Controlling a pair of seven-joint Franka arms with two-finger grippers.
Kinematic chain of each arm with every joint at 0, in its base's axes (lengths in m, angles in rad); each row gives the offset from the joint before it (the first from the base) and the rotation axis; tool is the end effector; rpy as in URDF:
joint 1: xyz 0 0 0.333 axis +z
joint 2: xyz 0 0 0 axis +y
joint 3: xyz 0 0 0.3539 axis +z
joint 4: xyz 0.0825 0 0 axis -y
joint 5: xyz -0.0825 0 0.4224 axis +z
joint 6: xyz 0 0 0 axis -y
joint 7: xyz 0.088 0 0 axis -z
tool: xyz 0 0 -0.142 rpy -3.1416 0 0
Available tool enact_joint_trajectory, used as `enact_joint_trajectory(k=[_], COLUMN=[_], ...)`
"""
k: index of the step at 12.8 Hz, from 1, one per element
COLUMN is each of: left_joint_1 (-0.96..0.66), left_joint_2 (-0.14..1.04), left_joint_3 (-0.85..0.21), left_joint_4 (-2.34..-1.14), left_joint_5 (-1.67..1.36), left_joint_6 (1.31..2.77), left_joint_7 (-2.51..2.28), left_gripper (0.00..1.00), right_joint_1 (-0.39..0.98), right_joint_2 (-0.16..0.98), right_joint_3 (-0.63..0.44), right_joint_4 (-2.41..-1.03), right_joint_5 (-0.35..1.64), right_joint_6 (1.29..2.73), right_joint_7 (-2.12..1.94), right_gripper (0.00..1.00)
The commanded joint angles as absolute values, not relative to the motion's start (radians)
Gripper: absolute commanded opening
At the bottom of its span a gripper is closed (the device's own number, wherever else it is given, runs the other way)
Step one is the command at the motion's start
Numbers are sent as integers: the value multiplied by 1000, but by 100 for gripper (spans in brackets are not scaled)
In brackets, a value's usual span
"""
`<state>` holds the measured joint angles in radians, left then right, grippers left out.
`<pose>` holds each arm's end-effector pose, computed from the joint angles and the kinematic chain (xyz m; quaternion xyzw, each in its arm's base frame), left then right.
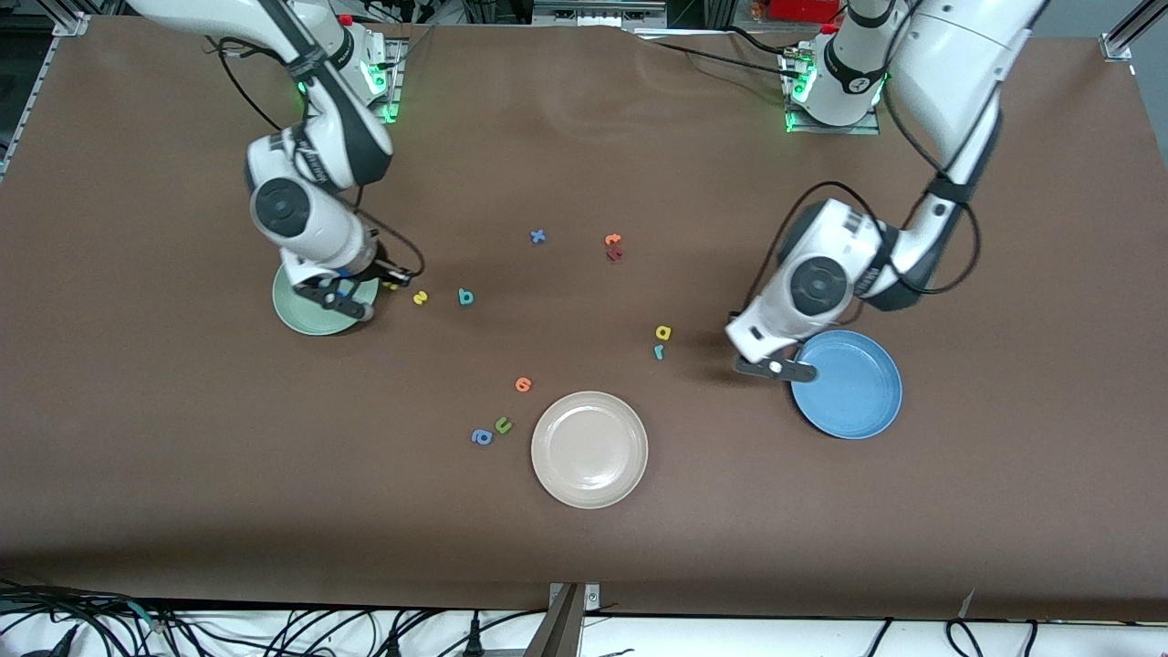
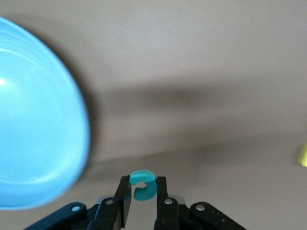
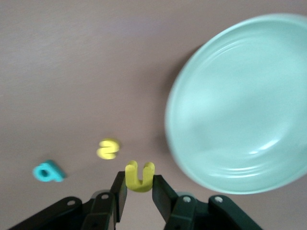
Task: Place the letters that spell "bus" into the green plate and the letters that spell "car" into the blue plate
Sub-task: 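Drop the yellow letter on the green plate while the left gripper drops teal on blue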
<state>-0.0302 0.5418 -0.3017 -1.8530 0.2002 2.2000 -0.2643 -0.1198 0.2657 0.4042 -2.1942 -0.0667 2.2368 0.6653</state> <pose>0.6331 -0.1982 0.1973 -0.9930 0.0853 0.0786 0.0213 0.5371 0.1567 0.2306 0.9806 -0.1666 -0.1014 0.0205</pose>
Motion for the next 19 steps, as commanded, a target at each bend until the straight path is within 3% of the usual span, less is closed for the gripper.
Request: enact_joint_trajectory(k=[1, 4, 8, 15, 19], left_joint_1=[84, 112, 155, 173, 172], left_joint_2=[534, 561, 607, 657, 658], left_joint_3=[-314, -308, -293, -293, -293], left_joint_4=[-1838, -1822, -1822, -1825, -1821], left_joint_5=[239, 238, 268, 290, 290], left_joint_6=[2189, 2192, 2236, 2256, 2258], left_joint_7=[-87, -18, -17, -17, -17], left_gripper=[10, 10, 10, 10, 10], right_joint_1=[-124, -124, -124, -124, -124], right_joint_2=[261, 287, 337, 354, 316], right_joint_3=[289, 184, 167, 169, 169], right_joint_4=[-2146, -2155, -2167, -2157, -2131], right_joint_5=[-58, -57, -52, -49, -51], right_joint_6=[2123, 2121, 2132, 2137, 2123], right_joint_7=[449, 254, 227, 230, 227], right_gripper=[13, 14, 16, 93, 99])
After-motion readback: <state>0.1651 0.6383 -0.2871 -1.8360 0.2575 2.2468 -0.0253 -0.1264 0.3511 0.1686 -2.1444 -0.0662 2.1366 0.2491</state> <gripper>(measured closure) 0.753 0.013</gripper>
